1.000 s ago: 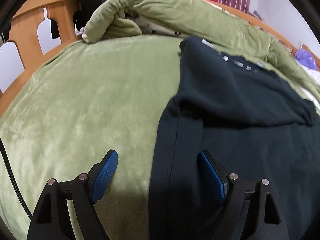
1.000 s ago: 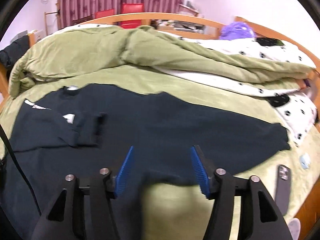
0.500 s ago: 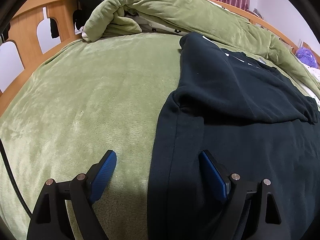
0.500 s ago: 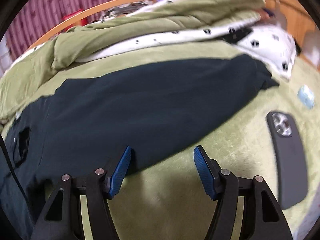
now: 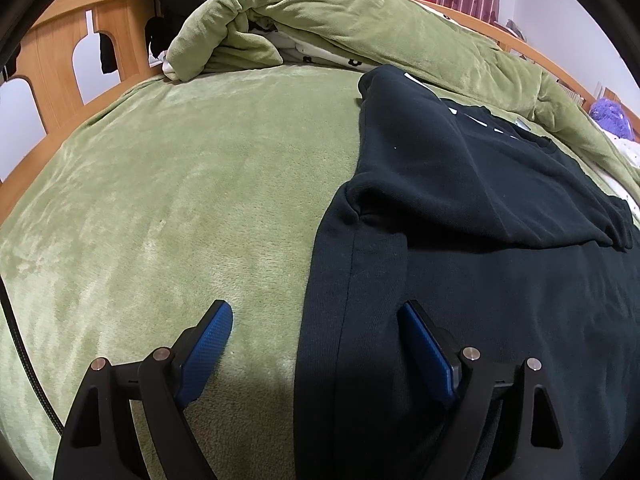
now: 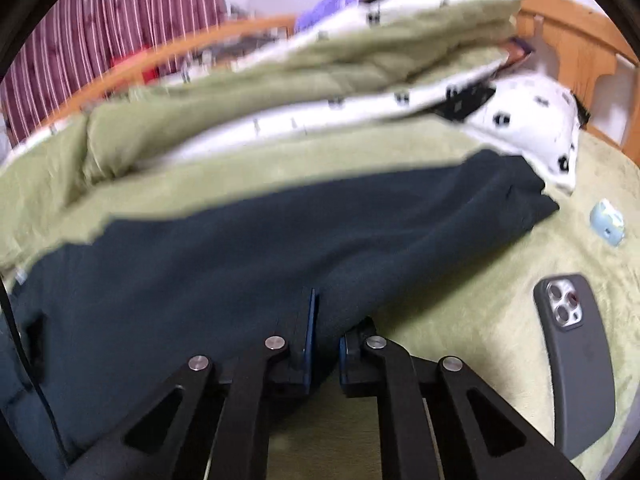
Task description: Fold small clothes
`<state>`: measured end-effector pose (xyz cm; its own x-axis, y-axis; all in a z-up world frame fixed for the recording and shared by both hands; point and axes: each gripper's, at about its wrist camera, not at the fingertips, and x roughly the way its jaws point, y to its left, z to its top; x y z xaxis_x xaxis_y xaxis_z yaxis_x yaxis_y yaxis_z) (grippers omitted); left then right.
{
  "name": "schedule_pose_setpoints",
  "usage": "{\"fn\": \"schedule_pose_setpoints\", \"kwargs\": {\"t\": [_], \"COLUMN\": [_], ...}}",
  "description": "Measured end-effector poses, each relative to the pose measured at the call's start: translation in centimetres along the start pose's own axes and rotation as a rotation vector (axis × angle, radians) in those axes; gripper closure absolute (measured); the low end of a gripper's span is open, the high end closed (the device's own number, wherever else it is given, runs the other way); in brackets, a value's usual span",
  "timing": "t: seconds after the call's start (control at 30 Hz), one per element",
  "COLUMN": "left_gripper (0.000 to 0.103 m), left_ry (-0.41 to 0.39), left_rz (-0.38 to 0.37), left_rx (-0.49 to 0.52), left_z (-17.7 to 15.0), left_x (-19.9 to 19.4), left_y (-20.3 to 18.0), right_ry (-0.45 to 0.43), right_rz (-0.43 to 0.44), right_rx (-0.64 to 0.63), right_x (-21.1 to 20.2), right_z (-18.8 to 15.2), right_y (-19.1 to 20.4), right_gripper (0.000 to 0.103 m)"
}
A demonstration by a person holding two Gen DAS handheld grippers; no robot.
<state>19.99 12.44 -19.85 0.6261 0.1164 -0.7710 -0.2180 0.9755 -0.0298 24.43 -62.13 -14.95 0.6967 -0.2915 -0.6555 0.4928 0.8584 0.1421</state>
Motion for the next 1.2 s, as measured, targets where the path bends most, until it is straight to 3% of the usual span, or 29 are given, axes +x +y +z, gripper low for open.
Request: {"fn": "schedule_pose_setpoints", "kwargs": {"t": [0.17, 0.37, 0.53, 0.73, 0.87, 1.03, 1.1, 1.2], "left_gripper": [0.018, 0.018, 0.018, 0.018, 0.018, 0.019, 0.019, 0.019], "left_ry": [-0.002, -0.005, -0.006, -0.006, -0.011, -0.021, -0.021, -0.038], "left_rz": [-0.006, -0.026, -0.041, -0.057, -0.080, -0.084, -0.083, -0.089], "left_rx": [-0.004, -0.018, -0.031, -0.041, -0.046, -0.020, -0.009, 0.006], "left_z": [0.0, 0.0, 0.0, -0.1, -0.3, -0.6, -0.3, 0.3], "left_x": [0.0, -0.1, -0.1, -0.8, -1.4, -2.5, -3.1, -4.3], "left_y": [0.1, 0.4, 0.7, 1.5, 2.4, 3.1, 3.2, 2.9], "right_ry": [-0.085, -0.147, -0.133, -0.050, 0.041, 0.179, 0.177, 0.093], "right_rz": [0.044, 0.145, 0.240, 0.359, 0.388, 0.374, 0.396, 0.399], "right_rx": [-0.075, -0.226, -0.361, -0.502, -0.547, -0.566, -0.541, -0.513], "right_x": [-4.2, -9.2, -11.7, -13.1, -12.3, -10.5, -11.3, -13.4], "right_z": [3.0, 4.2, 1.0, -6.7, -11.5, -15.8, -16.3, -15.9], "right_y": [4.6, 15.2, 24.8, 35.0, 38.4, 39.2, 38.4, 36.5], "right_gripper": [0.095, 0.096, 0.096, 0.096, 0.096, 0.085, 0.073, 0.057]}}
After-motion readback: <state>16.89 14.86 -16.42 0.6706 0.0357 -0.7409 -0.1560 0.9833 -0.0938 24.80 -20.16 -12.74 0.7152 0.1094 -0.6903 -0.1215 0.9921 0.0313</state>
